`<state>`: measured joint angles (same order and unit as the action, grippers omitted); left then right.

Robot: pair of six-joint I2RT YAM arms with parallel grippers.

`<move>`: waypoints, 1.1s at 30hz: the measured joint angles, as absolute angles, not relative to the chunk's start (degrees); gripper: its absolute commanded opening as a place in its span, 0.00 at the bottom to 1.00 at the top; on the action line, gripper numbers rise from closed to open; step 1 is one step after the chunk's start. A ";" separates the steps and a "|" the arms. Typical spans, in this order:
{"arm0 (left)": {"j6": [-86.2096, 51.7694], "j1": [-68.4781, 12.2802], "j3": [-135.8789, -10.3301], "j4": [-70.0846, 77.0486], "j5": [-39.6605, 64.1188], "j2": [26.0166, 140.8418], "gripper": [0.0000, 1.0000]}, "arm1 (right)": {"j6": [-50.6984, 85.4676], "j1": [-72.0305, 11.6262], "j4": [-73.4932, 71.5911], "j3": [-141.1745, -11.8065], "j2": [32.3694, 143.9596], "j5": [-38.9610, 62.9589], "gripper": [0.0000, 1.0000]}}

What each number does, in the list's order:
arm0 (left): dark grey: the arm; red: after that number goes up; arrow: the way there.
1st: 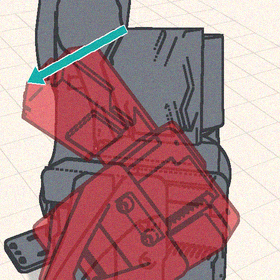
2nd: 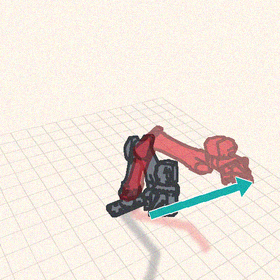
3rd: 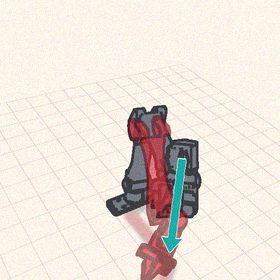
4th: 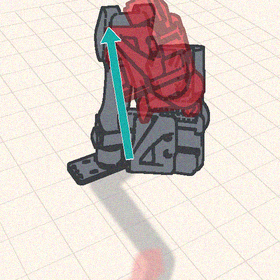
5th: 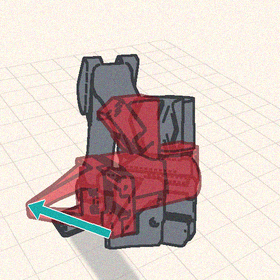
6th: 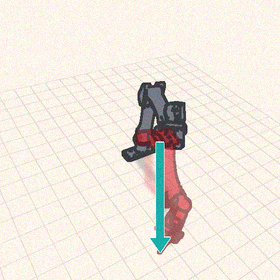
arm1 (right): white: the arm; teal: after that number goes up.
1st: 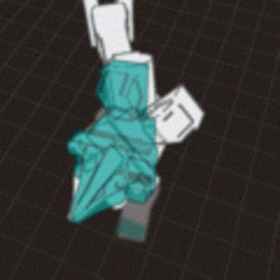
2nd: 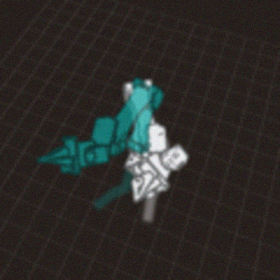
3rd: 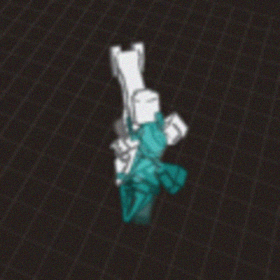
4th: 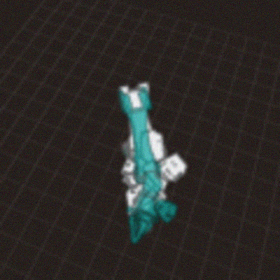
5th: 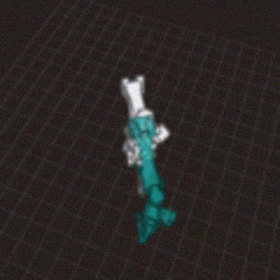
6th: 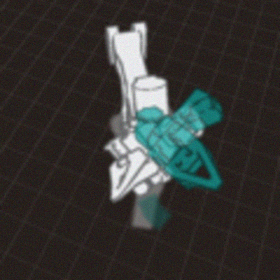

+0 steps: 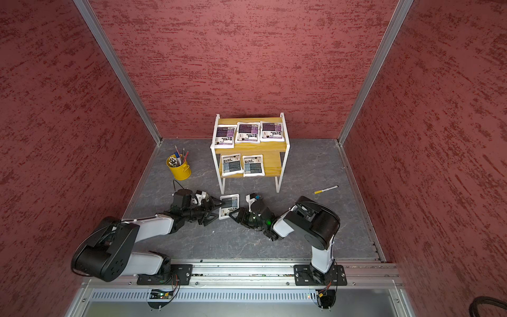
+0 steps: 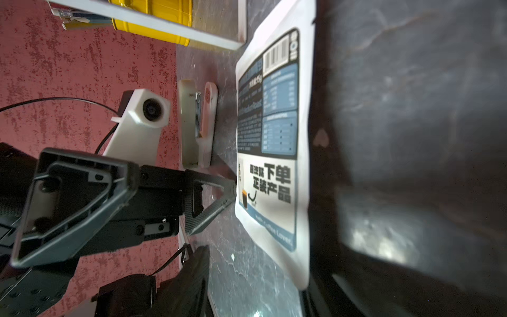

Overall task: Place the bagged coffee beans on the shelf by color
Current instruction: Adjust the bagged coffee beans at the center of the board.

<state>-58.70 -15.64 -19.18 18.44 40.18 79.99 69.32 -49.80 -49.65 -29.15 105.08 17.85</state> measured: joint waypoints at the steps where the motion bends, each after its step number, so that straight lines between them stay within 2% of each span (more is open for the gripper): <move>1: -58.43 -15.42 -19.18 18.59 40.25 80.27 0.88 | 69.58 -49.80 -49.58 -28.67 104.57 17.87 0.55; 7: -57.04 -14.09 -19.09 19.07 40.84 80.82 0.88 | 68.51 -49.74 -42.52 -29.54 101.47 17.85 0.55; 21: -50.68 -13.28 -21.63 11.88 40.45 79.90 0.89 | 61.95 -46.68 -10.37 -31.53 87.15 14.59 0.60; 33: -48.93 -13.17 -23.29 10.24 40.40 81.19 0.88 | 56.95 -41.80 -12.71 -39.97 96.75 18.96 0.60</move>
